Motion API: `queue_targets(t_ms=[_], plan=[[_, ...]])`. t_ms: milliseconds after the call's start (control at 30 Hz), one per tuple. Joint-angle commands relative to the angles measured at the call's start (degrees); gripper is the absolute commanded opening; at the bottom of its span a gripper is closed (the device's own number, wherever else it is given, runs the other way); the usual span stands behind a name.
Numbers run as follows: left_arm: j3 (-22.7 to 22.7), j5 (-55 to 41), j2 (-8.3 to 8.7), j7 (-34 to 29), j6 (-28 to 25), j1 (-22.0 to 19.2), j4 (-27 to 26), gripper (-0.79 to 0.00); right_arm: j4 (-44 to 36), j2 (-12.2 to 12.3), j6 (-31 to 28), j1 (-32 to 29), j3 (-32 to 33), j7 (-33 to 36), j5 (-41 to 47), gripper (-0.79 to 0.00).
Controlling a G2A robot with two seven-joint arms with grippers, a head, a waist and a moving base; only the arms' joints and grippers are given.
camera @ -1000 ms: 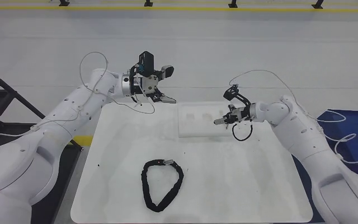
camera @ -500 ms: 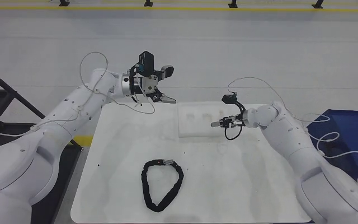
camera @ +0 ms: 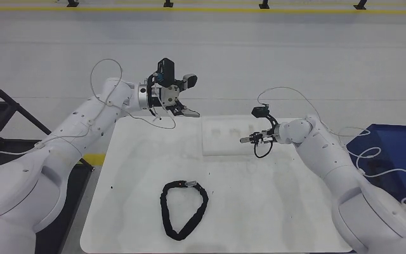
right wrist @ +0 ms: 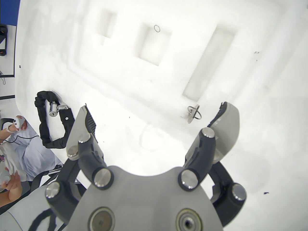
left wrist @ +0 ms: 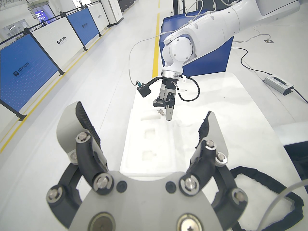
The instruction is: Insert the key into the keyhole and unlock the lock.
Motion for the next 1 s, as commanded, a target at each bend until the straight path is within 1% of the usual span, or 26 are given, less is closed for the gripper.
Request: queue_targets(t_ms=[0,100,267,333,367,467,500,567,667,800,933,967], plan=[[0.0,0.0,0.00,0.0,0.0,0.0,0.0,0.000,-0.1,0.0,0.2,-0.2,0.0,-0.2,-0.1,0.000],[0.0,0.0,0.00,0.0,0.0,0.0,0.0,0.000,-1.4,0.2,2.2,-0.6,0.2,-0.3,-1.0,0.000],[0.0,0.0,0.00,0.0,0.0,0.0,0.0,0.000,-2.5,0.1,6.5,-0.4,0.2,1.5,-2.9,0.000],[0.0,0.0,0.00,0.0,0.0,0.0,0.0,0.000,-2.9,-0.1,7.4,-0.5,0.3,1.9,-2.9,0.000],[0.0,0.0,0.00,0.0,0.0,0.0,0.0,0.000,-2.9,-0.2,7.9,-0.4,0.1,2.2,-3.6,-0.086],[0.0,0.0,0.00,0.0,0.0,0.0,0.0,0.000,-3.5,-0.6,8.8,-0.1,-0.4,2.6,-5.5,-0.299],[0.0,0.0,0.00,0.0,0.0,0.0,0.0,0.000,-3.5,-0.7,9.0,-0.1,-0.5,2.7,-5.9,-0.394],[0.0,0.0,0.00,0.0,0.0,0.0,0.0,0.000,-3.4,-0.9,9.8,0.2,-0.8,3.3,-7.1,-0.449],[0.0,0.0,0.00,0.0,0.0,0.0,0.0,0.000,-3.1,-1.2,11.5,0.4,-1.2,3.2,-8.9,-0.496],[0.0,0.0,0.00,0.0,0.0,0.0,0.0,0.000,-2.6,-1.6,13.4,0.5,-1.3,3.2,-10.2,-0.499],[0.0,0.0,0.00,0.0,0.0,0.0,0.0,0.000,-1.8,-2.1,13.7,0.5,-1.2,2.9,-10.6,-0.554],[0.0,0.0,0.00,0.0,0.0,0.0,0.0,0.000,-1.6,-2.2,14.0,0.4,-1.2,2.9,-10.9,-0.579]])
